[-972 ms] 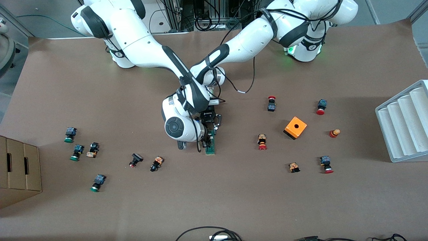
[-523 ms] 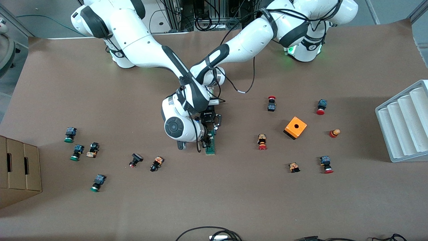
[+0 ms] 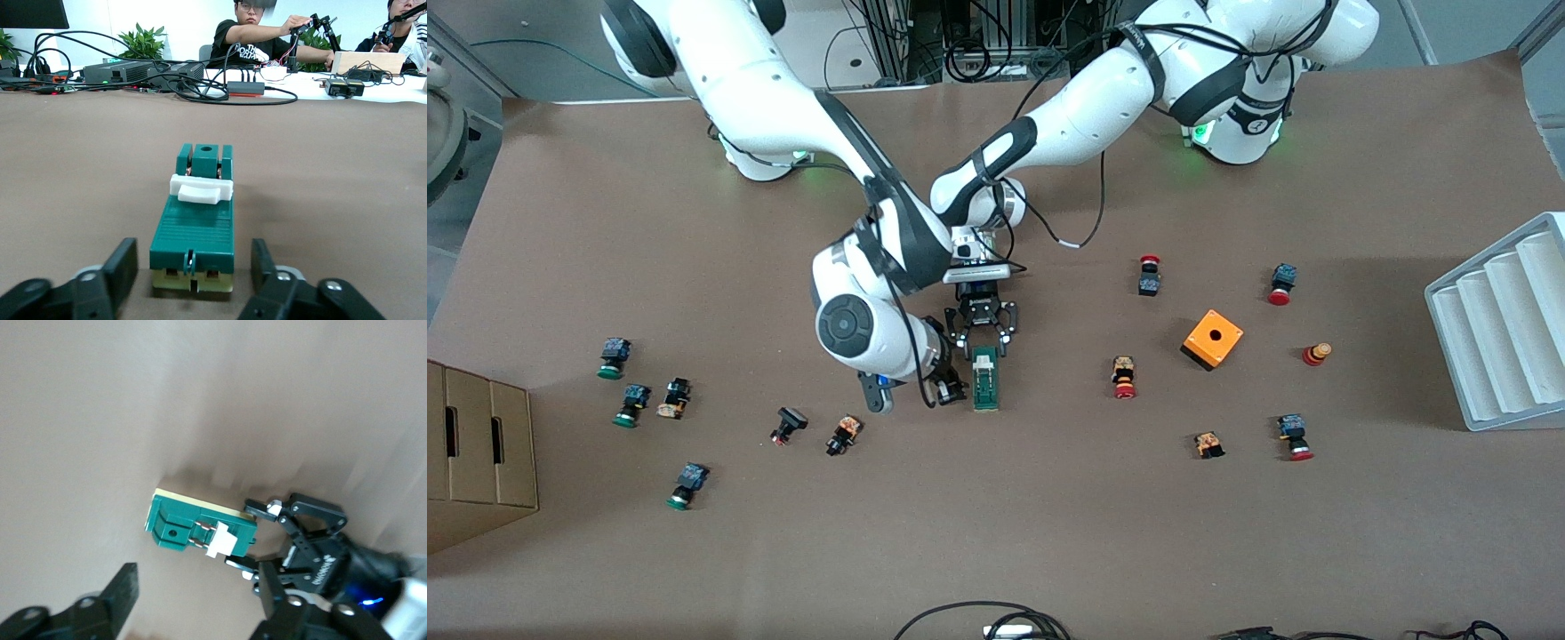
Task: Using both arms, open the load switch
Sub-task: 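Open the right gripper and withdraw it from the switch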
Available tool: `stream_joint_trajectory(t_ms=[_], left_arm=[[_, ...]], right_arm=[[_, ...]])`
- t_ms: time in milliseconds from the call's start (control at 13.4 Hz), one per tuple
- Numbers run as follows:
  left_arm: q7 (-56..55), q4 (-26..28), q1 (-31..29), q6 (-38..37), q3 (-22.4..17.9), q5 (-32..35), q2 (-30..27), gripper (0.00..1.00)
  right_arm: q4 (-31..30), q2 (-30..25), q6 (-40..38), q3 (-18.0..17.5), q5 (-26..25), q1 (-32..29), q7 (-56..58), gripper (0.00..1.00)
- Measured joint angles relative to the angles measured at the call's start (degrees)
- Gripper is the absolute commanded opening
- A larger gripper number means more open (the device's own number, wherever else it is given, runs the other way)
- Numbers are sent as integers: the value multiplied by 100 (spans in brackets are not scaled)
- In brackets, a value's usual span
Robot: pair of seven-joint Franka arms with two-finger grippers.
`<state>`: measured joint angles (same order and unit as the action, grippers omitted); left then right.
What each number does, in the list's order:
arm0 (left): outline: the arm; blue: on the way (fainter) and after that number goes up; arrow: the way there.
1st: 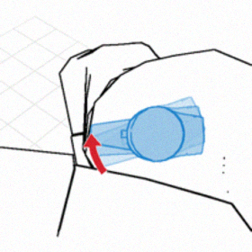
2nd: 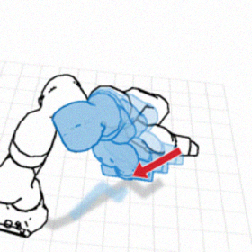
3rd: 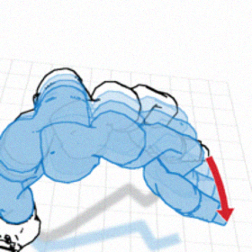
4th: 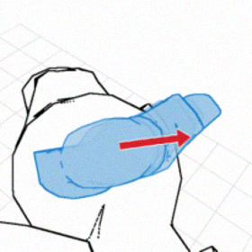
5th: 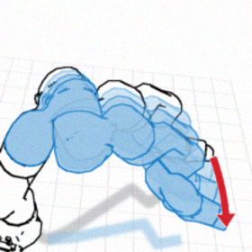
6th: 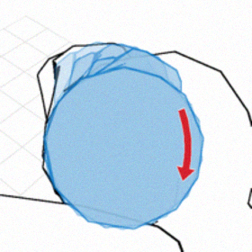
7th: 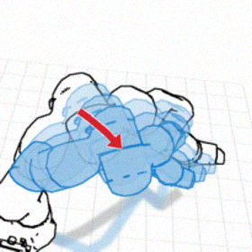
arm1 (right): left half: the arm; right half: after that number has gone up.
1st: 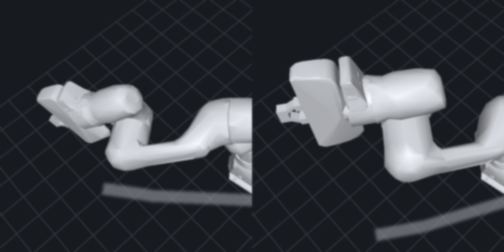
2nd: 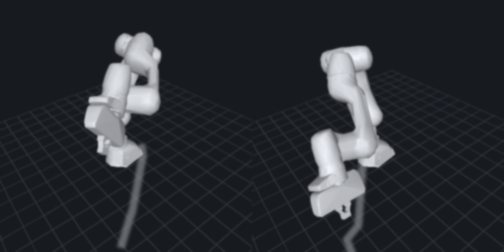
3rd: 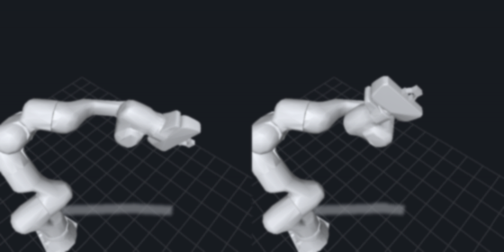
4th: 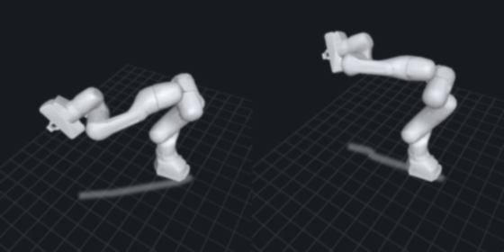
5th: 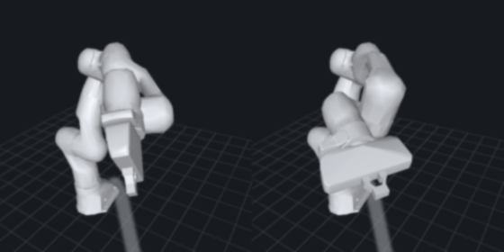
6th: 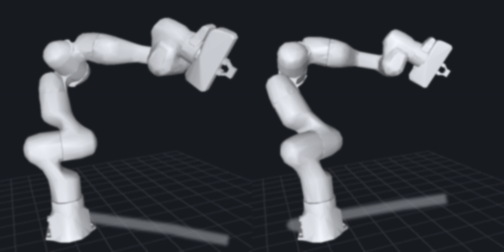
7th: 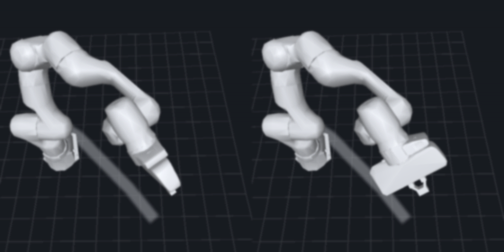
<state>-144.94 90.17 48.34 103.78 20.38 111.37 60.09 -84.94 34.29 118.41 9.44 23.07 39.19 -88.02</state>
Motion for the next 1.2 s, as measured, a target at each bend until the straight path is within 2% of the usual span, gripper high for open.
stream_joint_trajectory(t_ms=[299, 523, 673, 897, 1196], left_arm=[[6, -14, 0, 3, -1, 2, 0, 100], [104, -47, 0, 100, 2, -53, -13, 100], [416, -92, 0, 207, 9, -381, -85, 100], [896, -147, 0, 368, 17, -815, -343, 100], [971, -153, -1, 438, 29, -906, -599, 100]], right_arm=[[-10, -668, -818, 30, -382, -490, 1804, 100], [-24, -1209, -1553, 52, -414, -1211, 3565, 100], [-89, -1627, -1881, 51, -626, -1727, 4752, 100], [-451, -2397, -2104, 46, -1059, -2410, 6717, 100], [-878, -3258, -2156, 41, -1405, -3211, 8881, 100]])
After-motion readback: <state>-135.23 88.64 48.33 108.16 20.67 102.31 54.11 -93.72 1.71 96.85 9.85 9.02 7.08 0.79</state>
